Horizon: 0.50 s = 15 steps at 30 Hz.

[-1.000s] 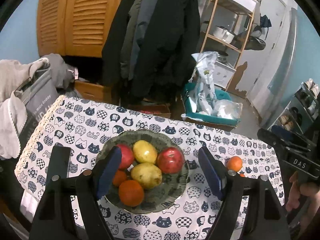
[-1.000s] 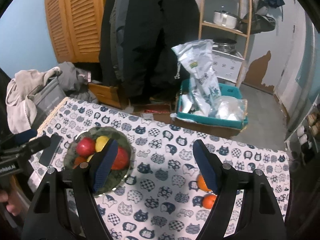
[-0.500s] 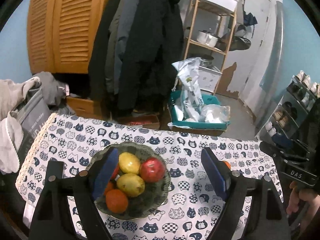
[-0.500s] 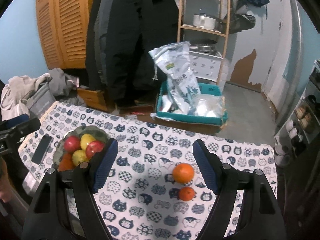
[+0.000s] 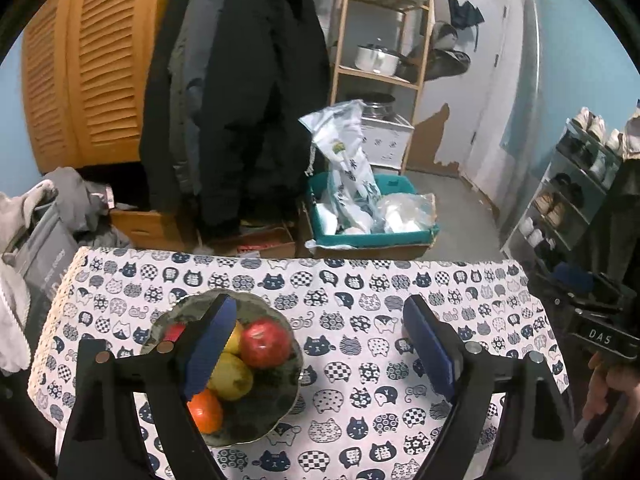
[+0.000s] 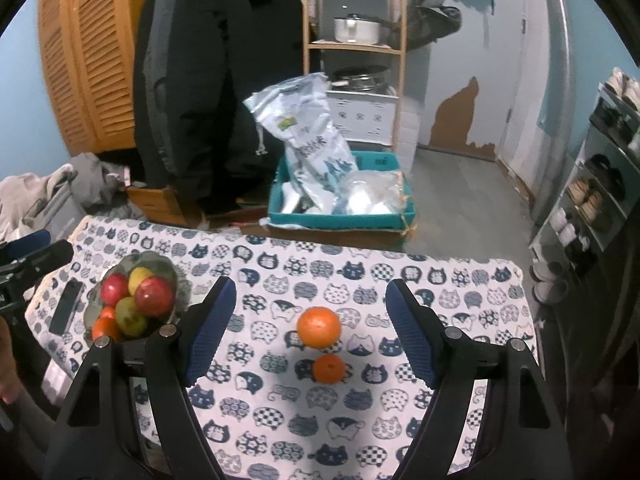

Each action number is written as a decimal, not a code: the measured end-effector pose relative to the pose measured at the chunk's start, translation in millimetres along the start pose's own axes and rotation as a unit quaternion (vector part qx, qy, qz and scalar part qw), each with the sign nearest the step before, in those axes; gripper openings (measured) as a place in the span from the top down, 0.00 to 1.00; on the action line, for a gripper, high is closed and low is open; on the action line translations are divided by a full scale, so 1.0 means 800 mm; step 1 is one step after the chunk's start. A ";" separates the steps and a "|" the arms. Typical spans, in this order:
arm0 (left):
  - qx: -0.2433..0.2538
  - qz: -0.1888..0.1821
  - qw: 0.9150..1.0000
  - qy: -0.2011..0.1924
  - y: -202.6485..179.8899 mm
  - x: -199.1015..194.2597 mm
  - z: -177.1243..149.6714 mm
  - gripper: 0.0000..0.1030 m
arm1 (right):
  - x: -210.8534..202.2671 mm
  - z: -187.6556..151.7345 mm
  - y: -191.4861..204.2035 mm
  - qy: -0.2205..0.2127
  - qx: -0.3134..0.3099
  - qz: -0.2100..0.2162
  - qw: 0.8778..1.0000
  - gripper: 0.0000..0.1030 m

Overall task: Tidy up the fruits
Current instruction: 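Withdraw both open tools from the bowl, then move both open tools toward the two remaining oranges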

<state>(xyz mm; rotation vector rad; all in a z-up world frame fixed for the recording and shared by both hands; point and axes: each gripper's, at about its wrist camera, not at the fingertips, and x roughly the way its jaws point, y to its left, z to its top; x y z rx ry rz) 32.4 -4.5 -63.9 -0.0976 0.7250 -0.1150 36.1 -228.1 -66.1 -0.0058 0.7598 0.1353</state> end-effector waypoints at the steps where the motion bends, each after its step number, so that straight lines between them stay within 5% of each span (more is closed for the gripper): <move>1: 0.003 -0.002 1.000 0.001 -0.004 0.003 0.000 0.16 | 0.000 -0.001 -0.005 0.000 0.003 -0.003 1.000 0.24; 15: 0.044 -0.011 0.997 0.059 -0.055 0.073 -0.016 0.16 | 0.040 -0.031 -0.044 0.046 0.031 -0.020 0.998 0.24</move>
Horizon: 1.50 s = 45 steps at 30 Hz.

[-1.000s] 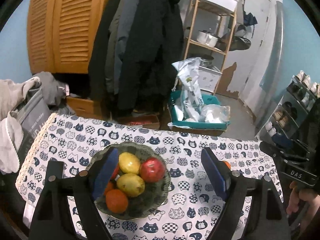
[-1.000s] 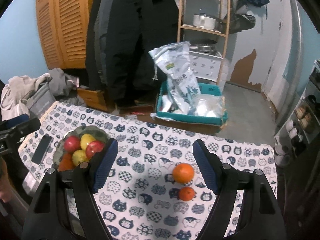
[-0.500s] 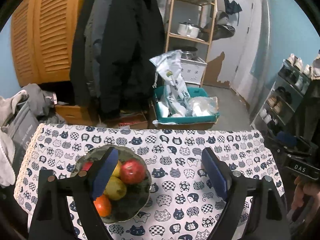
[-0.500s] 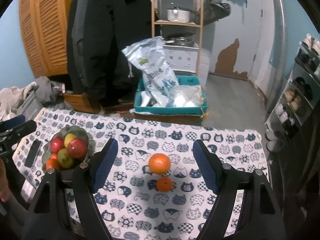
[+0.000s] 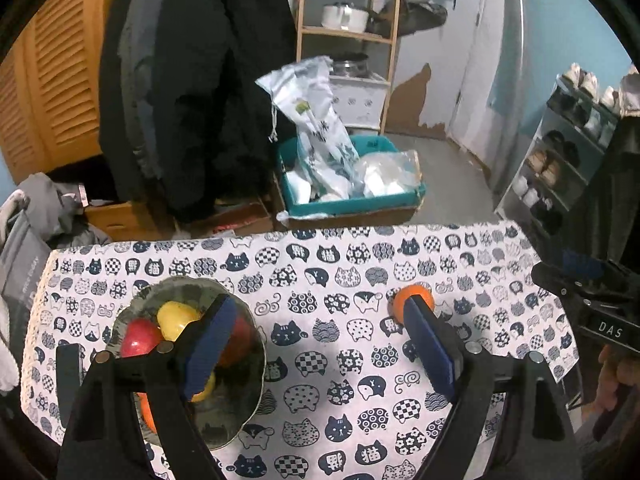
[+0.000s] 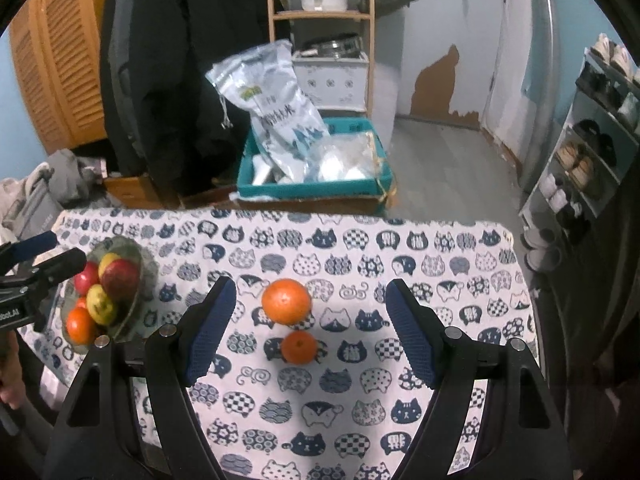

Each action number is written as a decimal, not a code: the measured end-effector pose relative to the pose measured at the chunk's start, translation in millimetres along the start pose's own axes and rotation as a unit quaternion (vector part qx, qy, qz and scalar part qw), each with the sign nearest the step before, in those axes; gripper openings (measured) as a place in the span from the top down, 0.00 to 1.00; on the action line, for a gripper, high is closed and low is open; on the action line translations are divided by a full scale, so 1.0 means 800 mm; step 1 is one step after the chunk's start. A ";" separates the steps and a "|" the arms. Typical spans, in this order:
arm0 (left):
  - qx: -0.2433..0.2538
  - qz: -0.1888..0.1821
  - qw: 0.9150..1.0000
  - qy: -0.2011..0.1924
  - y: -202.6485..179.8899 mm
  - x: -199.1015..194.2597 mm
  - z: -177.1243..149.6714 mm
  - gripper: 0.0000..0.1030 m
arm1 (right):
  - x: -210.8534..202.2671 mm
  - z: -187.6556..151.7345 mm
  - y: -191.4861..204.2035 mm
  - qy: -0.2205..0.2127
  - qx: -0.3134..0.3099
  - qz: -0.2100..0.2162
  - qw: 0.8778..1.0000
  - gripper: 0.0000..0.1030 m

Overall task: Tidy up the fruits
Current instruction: 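Move both open tools toward the two remaining oranges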

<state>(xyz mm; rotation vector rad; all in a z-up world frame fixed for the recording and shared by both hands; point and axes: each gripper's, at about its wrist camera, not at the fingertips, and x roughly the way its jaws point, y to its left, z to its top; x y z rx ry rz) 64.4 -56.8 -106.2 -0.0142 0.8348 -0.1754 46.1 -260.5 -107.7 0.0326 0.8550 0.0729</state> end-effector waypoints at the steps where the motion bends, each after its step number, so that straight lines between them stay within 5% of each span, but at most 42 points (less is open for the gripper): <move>1: 0.002 -0.001 1.000 0.003 -0.002 0.004 -0.001 0.16 | 0.006 -0.003 -0.002 0.006 0.003 0.000 1.000 0.24; 22: 0.031 0.010 0.992 0.126 -0.023 0.142 -0.045 0.16 | 0.128 -0.052 -0.012 0.121 0.022 0.005 0.992 0.24; 34: 0.030 0.011 0.986 0.165 -0.022 0.189 -0.069 0.16 | 0.197 -0.091 -0.008 0.184 0.036 0.027 0.982 0.25; 41: 0.030 0.011 0.985 0.172 -0.021 0.199 -0.073 0.16 | 0.210 -0.092 0.002 0.190 0.028 0.040 0.981 0.38; 45: 0.029 0.010 0.984 0.174 -0.022 0.203 -0.073 0.16 | 0.216 -0.093 0.008 0.195 0.020 0.039 0.980 0.55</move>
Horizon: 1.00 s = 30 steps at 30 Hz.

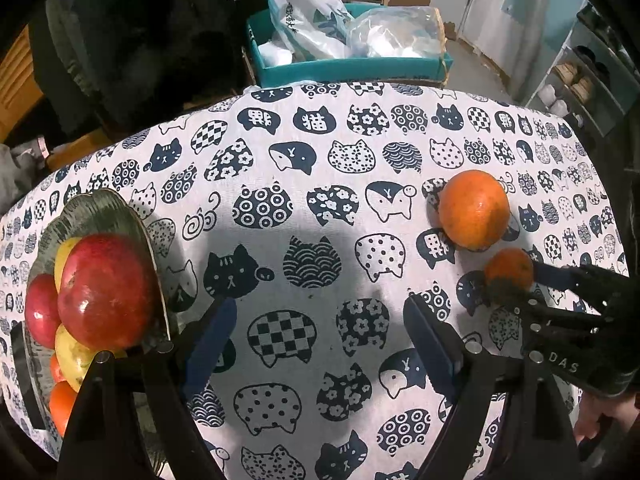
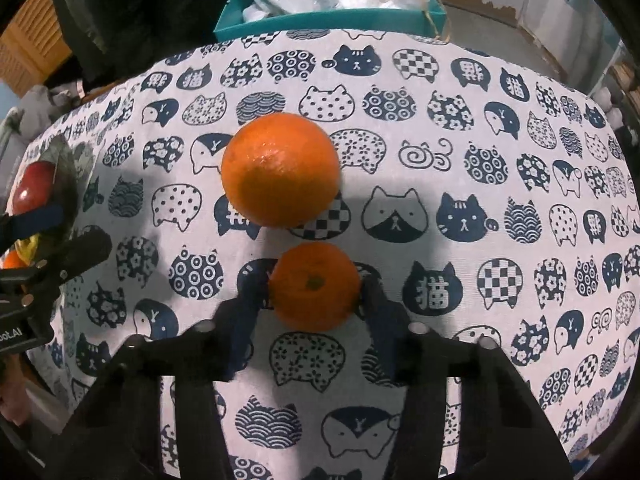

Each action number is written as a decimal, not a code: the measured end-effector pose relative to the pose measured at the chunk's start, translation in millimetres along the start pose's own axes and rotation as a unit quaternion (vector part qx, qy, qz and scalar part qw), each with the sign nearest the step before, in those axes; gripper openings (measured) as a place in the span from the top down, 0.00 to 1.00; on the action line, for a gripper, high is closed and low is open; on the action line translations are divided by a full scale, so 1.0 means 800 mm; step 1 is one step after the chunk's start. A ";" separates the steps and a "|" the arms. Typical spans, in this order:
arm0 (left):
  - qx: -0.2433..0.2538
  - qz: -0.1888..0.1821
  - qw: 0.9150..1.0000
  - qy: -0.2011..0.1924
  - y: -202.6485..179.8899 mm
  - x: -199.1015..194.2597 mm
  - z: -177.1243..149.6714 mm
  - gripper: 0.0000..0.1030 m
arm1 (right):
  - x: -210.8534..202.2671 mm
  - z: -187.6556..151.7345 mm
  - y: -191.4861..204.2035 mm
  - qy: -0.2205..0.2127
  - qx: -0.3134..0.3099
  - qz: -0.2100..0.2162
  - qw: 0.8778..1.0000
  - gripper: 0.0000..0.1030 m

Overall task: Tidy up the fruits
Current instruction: 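Move both open tools toward the two remaining oranges, then grasp the small orange with the right tool while the left tool grasps the large orange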

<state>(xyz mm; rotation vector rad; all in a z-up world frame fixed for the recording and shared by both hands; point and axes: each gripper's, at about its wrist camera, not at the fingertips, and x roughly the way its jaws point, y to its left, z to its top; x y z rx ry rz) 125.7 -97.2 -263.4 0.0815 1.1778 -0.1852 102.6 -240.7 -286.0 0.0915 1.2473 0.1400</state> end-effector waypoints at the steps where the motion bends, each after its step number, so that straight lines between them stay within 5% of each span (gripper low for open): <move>1: -0.001 -0.001 1.000 0.001 0.000 0.001 0.000 0.16 | 0.001 -0.001 0.000 -0.001 -0.002 -0.003 1.000 0.55; 30: 0.026 -0.080 0.996 0.005 -0.111 0.030 0.056 0.16 | -0.043 0.007 -0.121 -0.044 0.082 -0.065 0.993 0.57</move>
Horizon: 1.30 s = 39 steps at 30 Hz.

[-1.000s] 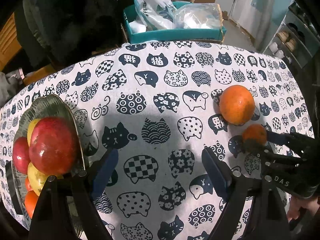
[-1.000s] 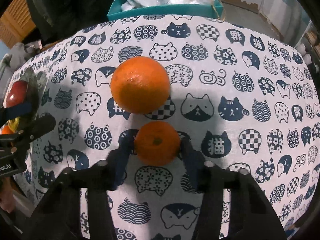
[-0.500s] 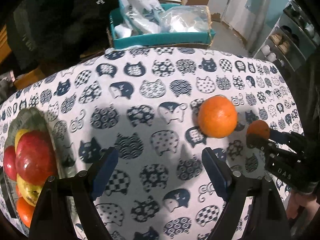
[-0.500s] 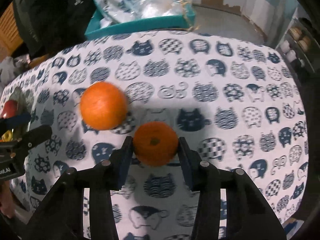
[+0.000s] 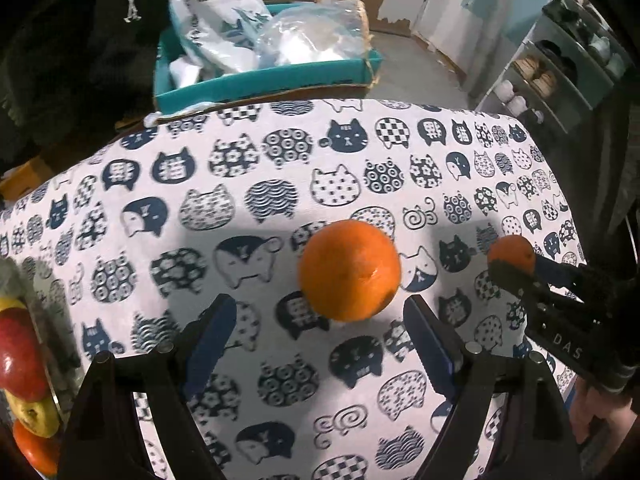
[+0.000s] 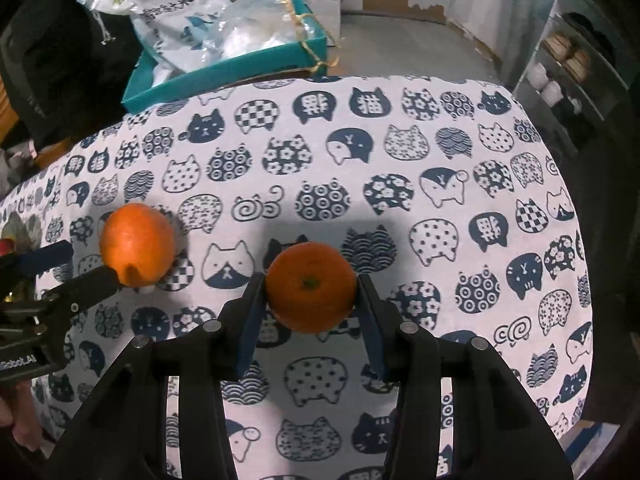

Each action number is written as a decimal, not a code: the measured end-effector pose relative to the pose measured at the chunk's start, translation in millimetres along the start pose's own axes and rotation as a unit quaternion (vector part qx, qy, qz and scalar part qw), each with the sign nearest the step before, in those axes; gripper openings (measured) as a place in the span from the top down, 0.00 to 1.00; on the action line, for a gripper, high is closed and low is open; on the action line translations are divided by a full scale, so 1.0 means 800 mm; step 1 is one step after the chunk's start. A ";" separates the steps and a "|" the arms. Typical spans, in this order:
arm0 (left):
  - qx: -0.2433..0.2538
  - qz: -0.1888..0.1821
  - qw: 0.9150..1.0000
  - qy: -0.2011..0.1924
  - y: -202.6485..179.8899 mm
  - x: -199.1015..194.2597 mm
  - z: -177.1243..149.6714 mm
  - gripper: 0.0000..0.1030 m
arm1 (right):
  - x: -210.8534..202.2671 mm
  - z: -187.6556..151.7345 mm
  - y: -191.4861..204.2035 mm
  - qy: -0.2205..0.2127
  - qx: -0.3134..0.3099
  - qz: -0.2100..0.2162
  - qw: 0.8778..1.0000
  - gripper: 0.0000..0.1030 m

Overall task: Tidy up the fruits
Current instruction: 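Grasp the small orange with the right tool while the left tool grasps the large orange, then carry the small orange with the right tool while the left tool carries the large one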

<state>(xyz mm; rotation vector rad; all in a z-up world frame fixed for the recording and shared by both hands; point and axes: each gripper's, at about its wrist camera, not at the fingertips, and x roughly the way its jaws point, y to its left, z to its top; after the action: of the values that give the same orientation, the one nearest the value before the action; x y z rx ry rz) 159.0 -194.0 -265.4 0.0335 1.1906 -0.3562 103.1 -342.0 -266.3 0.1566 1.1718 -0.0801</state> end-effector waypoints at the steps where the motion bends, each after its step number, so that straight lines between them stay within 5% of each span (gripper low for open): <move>1: 0.000 -0.001 1.000 0.001 -0.002 0.002 0.001 0.16 | 0.001 0.000 -0.003 0.001 0.002 -0.002 1.000 0.57; 16: -0.020 -0.021 0.999 0.028 -0.013 0.045 0.017 0.16 | 0.011 -0.009 -0.025 0.013 0.020 0.001 1.000 0.57; 21: -0.021 -0.022 0.999 0.032 -0.015 0.050 0.015 0.36 | 0.012 -0.010 -0.026 0.014 0.020 0.001 1.000 0.57; 39: -0.013 -0.003 1.000 -0.009 0.001 -0.010 0.004 0.37 | -0.035 -0.002 0.002 -0.022 -0.005 0.007 1.000 0.57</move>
<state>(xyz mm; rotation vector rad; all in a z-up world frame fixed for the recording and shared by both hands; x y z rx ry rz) 159.5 -192.2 -257.0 0.0041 1.1785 -0.3461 90.8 -340.7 -241.0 0.1535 1.1278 -0.0661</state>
